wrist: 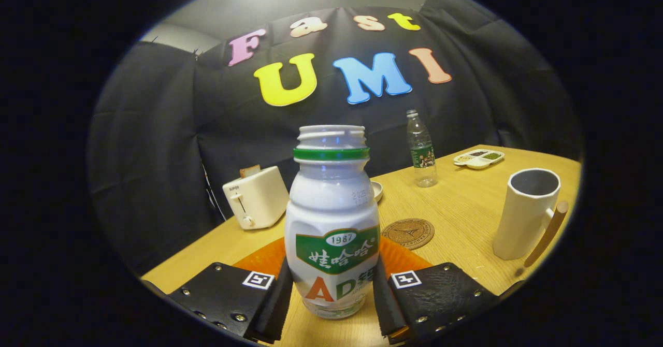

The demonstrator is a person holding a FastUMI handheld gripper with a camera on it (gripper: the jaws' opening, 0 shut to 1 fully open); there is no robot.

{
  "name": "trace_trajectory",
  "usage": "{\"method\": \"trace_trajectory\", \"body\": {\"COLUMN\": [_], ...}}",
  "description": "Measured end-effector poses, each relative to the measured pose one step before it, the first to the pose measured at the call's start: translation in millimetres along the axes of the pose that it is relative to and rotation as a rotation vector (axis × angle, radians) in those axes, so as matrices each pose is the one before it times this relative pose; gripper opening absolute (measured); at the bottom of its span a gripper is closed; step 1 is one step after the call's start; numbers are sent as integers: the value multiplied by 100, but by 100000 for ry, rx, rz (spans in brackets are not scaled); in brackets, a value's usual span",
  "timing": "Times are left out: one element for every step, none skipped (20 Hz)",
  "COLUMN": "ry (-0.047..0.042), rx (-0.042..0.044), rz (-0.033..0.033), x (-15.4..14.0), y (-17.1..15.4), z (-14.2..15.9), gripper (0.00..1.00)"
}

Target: Take the bottle from table, then pour the juice into the cup, finally place the bottle on the coaster

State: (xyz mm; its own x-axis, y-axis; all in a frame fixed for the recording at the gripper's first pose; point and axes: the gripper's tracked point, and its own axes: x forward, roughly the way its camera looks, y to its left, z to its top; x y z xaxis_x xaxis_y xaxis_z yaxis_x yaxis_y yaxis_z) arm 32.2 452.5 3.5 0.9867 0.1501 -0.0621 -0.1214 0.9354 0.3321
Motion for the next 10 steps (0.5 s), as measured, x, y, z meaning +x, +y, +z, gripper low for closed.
{"method": "trace_trajectory", "body": {"ry": [-1265, -1133, -994, -850, -922, -1124, -940, -1003, -983, -891], "rx": [4435, 4021, 3686, 3439, 3265, 3188, 3538, 3727, 3630, 3314], "rz": [663, 277, 163, 330, 690, 865, 988, 1381, 1358, 1044], "x": [-203, -140, -196, -260, -137, -150, -169, -73, -117, -253], "y": [-318, -394, -373, -290, -143, -132, -66, 12, -19, -86], "z": [631, 471, 643, 508, 601, 598, 656, 470, 606, 515], "gripper": [67, 67, 67, 67, 67, 67, 67, 67, 67, 67]}}
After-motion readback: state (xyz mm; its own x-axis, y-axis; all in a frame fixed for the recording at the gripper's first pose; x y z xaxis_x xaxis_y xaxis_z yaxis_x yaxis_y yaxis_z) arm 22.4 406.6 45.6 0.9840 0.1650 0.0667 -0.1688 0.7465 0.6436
